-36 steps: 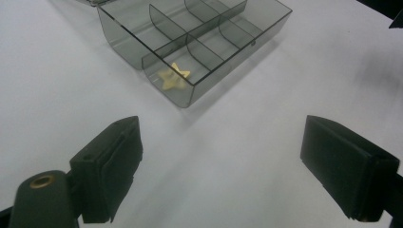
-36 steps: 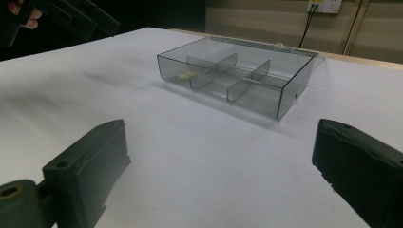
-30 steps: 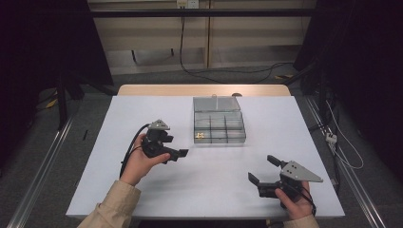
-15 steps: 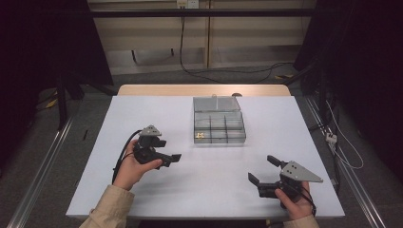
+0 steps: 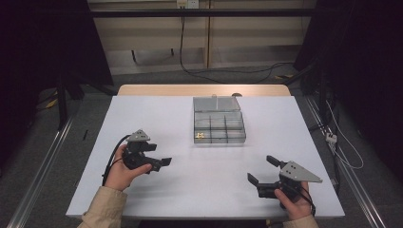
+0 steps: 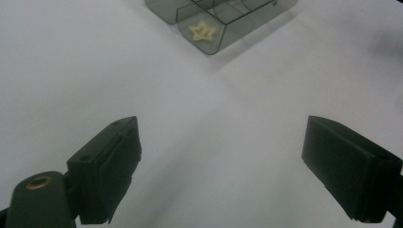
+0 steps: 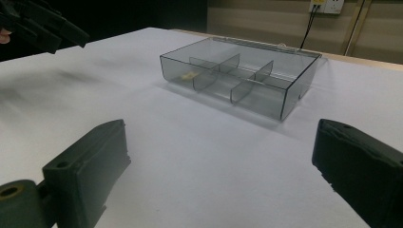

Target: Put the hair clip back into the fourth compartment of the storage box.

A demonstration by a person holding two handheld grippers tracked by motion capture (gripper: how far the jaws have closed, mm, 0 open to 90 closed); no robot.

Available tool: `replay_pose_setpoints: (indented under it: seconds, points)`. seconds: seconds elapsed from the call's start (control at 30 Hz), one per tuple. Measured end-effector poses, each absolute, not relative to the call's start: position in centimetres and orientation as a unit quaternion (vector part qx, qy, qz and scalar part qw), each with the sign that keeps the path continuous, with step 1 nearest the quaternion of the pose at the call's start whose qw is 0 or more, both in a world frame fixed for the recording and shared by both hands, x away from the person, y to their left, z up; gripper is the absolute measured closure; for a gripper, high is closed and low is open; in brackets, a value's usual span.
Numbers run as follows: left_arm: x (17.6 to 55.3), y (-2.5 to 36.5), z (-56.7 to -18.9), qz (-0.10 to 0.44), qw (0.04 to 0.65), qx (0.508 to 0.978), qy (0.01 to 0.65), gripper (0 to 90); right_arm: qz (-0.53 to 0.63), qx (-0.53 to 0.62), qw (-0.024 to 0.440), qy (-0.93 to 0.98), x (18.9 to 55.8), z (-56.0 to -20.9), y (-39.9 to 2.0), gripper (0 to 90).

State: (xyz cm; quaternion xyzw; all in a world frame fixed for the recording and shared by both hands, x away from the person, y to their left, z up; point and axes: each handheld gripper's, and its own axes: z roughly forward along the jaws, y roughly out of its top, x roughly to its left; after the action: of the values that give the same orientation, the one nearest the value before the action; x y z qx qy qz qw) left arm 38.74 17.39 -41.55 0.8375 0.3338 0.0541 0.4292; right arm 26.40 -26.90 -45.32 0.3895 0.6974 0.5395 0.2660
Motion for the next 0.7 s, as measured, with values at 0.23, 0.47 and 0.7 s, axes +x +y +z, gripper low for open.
replay_pose_setpoints:
  seconds: [0.23, 0.47, 0.7]
  points:
    - [38.2, 18.7, -42.0, 0.06, 0.427, 0.835, 0.34, 12.6, 0.538, 0.389, 0.265, 0.699, 26.4, -45.3, -26.8, 4.2]
    - [37.7, 19.6, -42.2, 0.06, 0.425, 0.834, 0.346, 12.5, 0.538, 0.388, 0.266, 0.699, 26.4, -45.3, -26.7, 4.2]
    - [37.1, 20.3, -42.6, 0.062, 0.421, 0.837, 0.344, 12.5, 0.538, 0.388, 0.266, 0.699, 26.4, -45.3, -26.7, 4.2]
